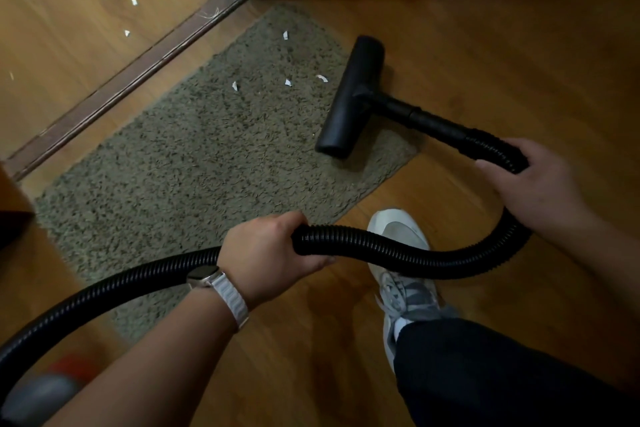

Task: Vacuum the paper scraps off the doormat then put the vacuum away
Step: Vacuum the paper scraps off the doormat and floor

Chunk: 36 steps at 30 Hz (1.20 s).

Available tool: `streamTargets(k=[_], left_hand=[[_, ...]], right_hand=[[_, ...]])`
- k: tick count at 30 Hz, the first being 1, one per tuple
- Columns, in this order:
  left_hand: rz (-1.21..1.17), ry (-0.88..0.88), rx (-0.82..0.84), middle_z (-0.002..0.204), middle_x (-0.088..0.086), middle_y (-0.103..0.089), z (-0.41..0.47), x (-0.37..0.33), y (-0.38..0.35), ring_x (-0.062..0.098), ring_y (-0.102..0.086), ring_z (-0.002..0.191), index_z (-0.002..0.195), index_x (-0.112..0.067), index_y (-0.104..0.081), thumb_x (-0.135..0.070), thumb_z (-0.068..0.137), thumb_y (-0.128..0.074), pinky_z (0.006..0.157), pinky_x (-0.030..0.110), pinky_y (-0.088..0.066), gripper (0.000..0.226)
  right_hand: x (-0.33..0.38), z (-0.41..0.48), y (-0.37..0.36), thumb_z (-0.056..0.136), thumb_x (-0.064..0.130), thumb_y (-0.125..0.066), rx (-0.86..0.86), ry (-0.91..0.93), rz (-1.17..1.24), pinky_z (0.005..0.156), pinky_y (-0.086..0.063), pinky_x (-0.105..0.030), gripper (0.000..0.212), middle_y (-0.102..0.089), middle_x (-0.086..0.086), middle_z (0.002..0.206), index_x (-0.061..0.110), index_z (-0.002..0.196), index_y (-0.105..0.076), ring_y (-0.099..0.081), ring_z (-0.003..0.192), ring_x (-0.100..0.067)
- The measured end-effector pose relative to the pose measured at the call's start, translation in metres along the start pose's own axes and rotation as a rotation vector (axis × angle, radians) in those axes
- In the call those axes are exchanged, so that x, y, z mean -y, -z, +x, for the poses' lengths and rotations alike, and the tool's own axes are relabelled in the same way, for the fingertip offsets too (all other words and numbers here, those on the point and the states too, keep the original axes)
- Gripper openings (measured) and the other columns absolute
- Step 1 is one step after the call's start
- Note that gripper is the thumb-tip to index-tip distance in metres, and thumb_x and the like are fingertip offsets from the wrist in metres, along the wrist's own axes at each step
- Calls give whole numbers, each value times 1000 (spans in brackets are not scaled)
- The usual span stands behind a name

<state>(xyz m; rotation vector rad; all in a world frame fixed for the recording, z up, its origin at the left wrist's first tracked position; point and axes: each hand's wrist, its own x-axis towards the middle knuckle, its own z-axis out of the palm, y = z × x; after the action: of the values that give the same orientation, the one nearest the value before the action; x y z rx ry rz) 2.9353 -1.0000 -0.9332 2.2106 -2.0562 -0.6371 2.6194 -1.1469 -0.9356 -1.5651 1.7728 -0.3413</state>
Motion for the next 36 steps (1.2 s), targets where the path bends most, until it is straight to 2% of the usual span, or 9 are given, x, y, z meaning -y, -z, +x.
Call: streamTargets(k=[5, 10, 14, 19, 22, 26, 28, 32, 36], left_hand=[[-11, 20, 11, 60, -14, -53, 5, 5, 4, 7, -53, 56, 81, -31, -59, -83, 66, -53, 45, 23, -36, 55], [19, 28, 26, 62, -16, -50, 3, 7, 6, 8, -56, 58, 82, -32, -58, -82, 66, -56, 44, 23, -30, 52], [27, 63, 63, 63, -15, -51, 2, 11, 7, 8, -58, 62, 83, -31, -58, -81, 67, -57, 45, 21, -27, 53], [-31, 169, 54, 63, -13, -56, 4, 20, 11, 9, -59, 61, 87, -31, -61, -83, 66, -58, 49, 25, -44, 56], [-116, 257, 39, 65, -13, -59, 6, 22, 15, 6, -59, 62, 90, -34, -61, -81, 65, -61, 51, 25, -46, 54], [-104, 276, 37, 67, -12, -60, 4, 23, 14, 7, -61, 64, 91, -32, -61, -82, 65, -60, 56, 29, -54, 56], [-79, 265, 52, 65, -13, -58, 2, 23, 13, 4, -58, 61, 89, -32, -60, -82, 66, -58, 54, 27, -52, 55], [-42, 239, 63, 63, -15, -53, -2, 25, 9, 4, -53, 59, 86, -33, -58, -84, 66, -55, 48, 23, -38, 55], [-40, 216, 57, 60, -15, -48, -4, 27, 8, 4, -48, 58, 85, -36, -54, -85, 67, -54, 45, 19, -27, 52]], right_hand=[[14, 10, 0, 93, 37, -65, -72, 6, -8, 60, -36, -18, 40, -55, 8, 98, 23, 130, -58, -51, 85, -11], [26, 14, -10, 92, 29, -67, -52, 100, -47, 59, -34, -11, 33, -56, 7, 95, 21, 124, -62, -45, 71, 0], [38, 26, -23, 92, 29, -68, -10, 151, -54, 61, -34, -13, 29, -57, 7, 95, 23, 120, -63, -51, 82, -9], [58, 58, -31, 92, 34, -67, -2, 166, -95, 60, -38, -26, 29, -59, 1, 97, 21, 117, -64, -54, 84, -16], [70, 75, -37, 92, 34, -67, 3, 157, -110, 72, -37, -26, 33, -58, 1, 100, 17, 121, -63, -53, 87, -17], [83, 83, -49, 91, 33, -68, 69, 214, -169, 68, -37, -28, 29, -60, -1, 95, 18, 116, -64, -57, 86, -21], [91, 82, -57, 91, 33, -67, 115, 244, -194, 66, -39, -29, 29, -61, -2, 95, 19, 117, -63, -57, 84, -20], [101, 79, -65, 90, 37, -68, 149, 324, -260, 75, -53, -38, 31, -64, 2, 98, 27, 119, -63, -61, 86, -21], [95, 75, -57, 90, 35, -68, 126, 341, -274, 69, -49, -35, 24, -64, 2, 91, 27, 113, -65, -60, 81, -19]])
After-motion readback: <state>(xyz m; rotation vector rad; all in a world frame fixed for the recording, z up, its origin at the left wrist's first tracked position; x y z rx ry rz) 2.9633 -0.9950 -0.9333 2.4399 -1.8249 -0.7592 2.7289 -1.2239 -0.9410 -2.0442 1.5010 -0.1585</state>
